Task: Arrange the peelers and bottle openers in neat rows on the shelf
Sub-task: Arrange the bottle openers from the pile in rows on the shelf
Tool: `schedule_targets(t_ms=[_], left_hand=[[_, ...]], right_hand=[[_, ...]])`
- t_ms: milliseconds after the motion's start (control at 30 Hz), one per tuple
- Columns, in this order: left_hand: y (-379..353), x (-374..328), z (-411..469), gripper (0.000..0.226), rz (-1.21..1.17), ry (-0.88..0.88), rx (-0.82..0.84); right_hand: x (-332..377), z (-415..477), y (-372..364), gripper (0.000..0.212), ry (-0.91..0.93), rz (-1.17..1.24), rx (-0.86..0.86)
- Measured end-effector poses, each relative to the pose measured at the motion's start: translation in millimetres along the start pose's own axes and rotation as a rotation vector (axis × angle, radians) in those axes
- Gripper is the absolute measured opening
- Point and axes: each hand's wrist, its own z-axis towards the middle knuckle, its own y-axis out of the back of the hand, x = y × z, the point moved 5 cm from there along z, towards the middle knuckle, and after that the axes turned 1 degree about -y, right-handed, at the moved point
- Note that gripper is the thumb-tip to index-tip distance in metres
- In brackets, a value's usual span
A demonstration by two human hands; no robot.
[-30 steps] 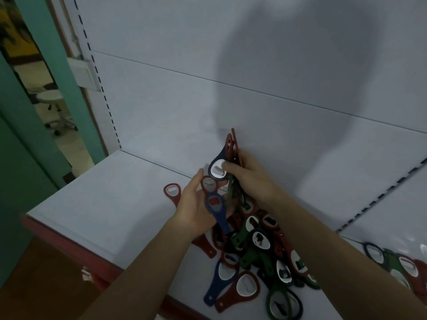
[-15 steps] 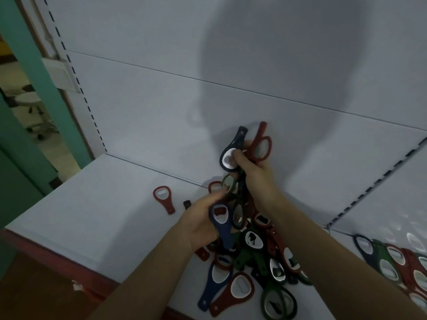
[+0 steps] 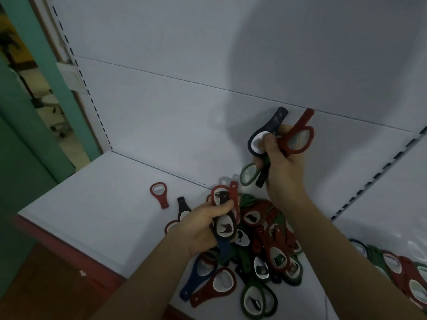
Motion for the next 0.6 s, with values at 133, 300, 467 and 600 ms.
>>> schedule_targets(t_ms=[133, 300, 467, 600], left_hand=[[-13.7, 3.4, 4.2, 0.035, -0.095, -0.071, -0.004], [-38.2, 18.8, 11.3, 0.039, -0.175, -0.027, -0.006], [-44.7, 41.9, 11.8, 0.032, -0.025, -0.073, 0.010], [-34.6, 52.3, 15.6, 0.019, -0.073, -0.016, -0.053]], right_hand=[[-12.0, -15.9, 13.2, 0.009, -0.247, 0.079, 0.225], [-25.7, -41.7, 36.5, 0.018, 0.003, -0.272, 0.229], [-50.8, -62.0, 48.6, 0.014, 0.080, -0.409, 0.210], [-44.8, -57.0, 65.5, 0.022, 0.003, -0.349, 0.035]])
